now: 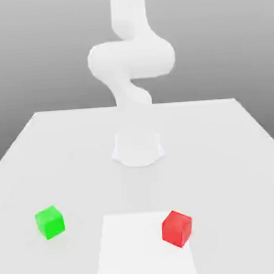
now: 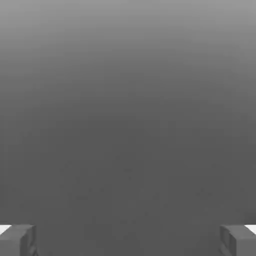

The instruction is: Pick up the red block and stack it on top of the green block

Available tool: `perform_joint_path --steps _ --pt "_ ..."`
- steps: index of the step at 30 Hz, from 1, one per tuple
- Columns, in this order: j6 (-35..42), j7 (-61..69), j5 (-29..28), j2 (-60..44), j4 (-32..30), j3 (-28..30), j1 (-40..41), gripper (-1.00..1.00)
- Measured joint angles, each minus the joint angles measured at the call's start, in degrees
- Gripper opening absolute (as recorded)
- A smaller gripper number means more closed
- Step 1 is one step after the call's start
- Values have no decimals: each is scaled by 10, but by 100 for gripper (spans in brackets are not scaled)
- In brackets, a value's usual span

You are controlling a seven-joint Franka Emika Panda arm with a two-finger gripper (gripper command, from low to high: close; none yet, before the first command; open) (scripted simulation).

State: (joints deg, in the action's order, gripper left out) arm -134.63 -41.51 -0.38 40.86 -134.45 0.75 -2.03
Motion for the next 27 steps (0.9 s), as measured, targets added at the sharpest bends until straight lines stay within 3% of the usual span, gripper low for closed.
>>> perform_joint_path --steps 19,26,27 --pt "-228 372 6 -401 -210 29 -124 0" --pt "-344 411 24 -546 -208 9 -111 0" --pt "-354 412 25 -558 -206 7 -109 -100"
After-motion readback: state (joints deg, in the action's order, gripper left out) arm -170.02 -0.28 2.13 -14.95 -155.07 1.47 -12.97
